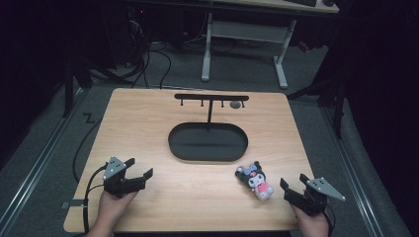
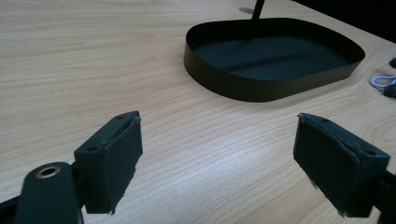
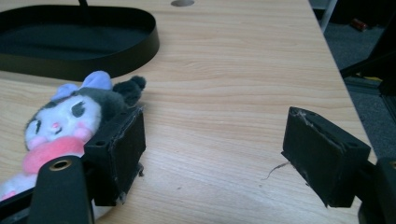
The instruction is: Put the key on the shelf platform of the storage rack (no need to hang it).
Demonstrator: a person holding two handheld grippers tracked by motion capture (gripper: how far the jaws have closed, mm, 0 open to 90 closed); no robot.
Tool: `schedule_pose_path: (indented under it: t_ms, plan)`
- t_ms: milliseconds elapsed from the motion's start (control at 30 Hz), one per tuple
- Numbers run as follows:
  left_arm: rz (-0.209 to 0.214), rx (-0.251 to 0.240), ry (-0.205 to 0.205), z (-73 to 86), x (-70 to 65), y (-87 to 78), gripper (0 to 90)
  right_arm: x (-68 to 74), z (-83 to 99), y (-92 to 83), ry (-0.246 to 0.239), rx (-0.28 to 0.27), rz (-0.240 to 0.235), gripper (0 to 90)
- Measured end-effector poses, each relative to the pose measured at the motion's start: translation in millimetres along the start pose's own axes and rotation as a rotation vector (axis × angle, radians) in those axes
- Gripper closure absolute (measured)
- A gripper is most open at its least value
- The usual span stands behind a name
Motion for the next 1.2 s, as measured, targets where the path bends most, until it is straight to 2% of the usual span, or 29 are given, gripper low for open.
schedule_pose_path:
  t_ms: [100,200,267,333,367,433,467,533,567,600,633,667,733,767,867,967,1033,1200]
  plan:
    - [0.012,0.002,0.007,-1.8,-1.6,3.7,16.0,8.3,-4.4,5.3,-0.024,0.050,-0.001,21.5]
    - [0.028,0.001,0.011,-1.4,-3.8,6.7,16.1,10.7,-5.0,8.1,-0.030,0.074,-0.005,21.5]
    - [0.035,0.018,0.035,0.8,-6.2,7.4,16.0,12.2,-4.4,12.0,-0.043,0.102,-0.013,21.7]
    - [0.044,0.019,0.041,0.7,-8.4,5.8,15.8,11.4,-2.7,15.8,-0.035,0.131,-0.020,21.7]
    - [0.048,0.008,0.037,-0.8,-9.0,4.5,15.8,9.0,-0.9,20.0,-0.038,0.176,-0.025,22.8]
    - [0.053,-0.010,0.024,-3.6,-9.9,3.1,15.8,7.6,-0.7,21.1,-0.043,0.190,-0.023,23.1]
    - [0.057,-0.018,0.021,-4.2,-10.5,3.3,15.9,3.1,-1.2,22.8,-0.050,0.214,-0.009,23.6]
    - [0.063,-0.006,0.035,-2.5,-12.5,4.2,15.8,1.1,-1.6,23.6,-0.050,0.226,-0.009,23.7]
    - [0.067,0.004,0.047,-1.3,-13.6,4.5,15.9,-1.6,-2.1,24.6,-0.064,0.256,-0.009,23.7]
    - [0.068,0.011,0.058,-0.6,-14.0,4.5,15.9,-1.6,-2.1,24.6,-0.064,0.256,-0.009,23.7]
    - [0.068,0.010,0.060,-0.4,-14.1,4.7,15.9,-2.5,-2.2,24.8,-0.071,0.271,-0.009,23.7]
    - [0.070,0.009,0.056,-0.6,-13.8,5.0,15.9,-4.1,-2.0,25.8,-0.099,0.313,-0.015,23.7]
    - [0.067,0.013,0.054,-0.2,-12.9,6.1,15.9,-4.7,-1.9,26.2,-0.110,0.330,-0.016,23.7]
    - [0.064,0.020,0.057,0.5,-12.5,6.7,15.8,-5.8,-3.0,27.3,-0.136,0.366,-0.025,23.7]
    - [0.056,0.036,0.063,1.9,-12.1,5.7,15.8,-5.6,-7.3,27.3,-0.157,0.389,-0.030,23.7]
    - [0.058,0.030,0.062,1.6,-12.7,3.5,15.8,-3.5,-16.7,26.3,-0.182,0.441,-0.055,23.6]
    - [0.062,0.028,0.060,1.7,-13.6,2.9,15.8,-2.6,-18.2,26.1,-0.188,0.455,-0.059,23.6]
    - [0.079,0.033,0.066,2.6,-15.8,3.6,15.9,4.7,-18.4,25.0,-0.223,0.559,-0.071,23.4]
Point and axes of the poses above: each handheld gripper's, and its own axes: y roughly forward along the jaws, z roughly out of its underside, x roughly to its left, the point moved 4 cm from there along y, roughly forward along the jaws, and after that the axes turned 5 degrees about -x, right-handed, at the moved point
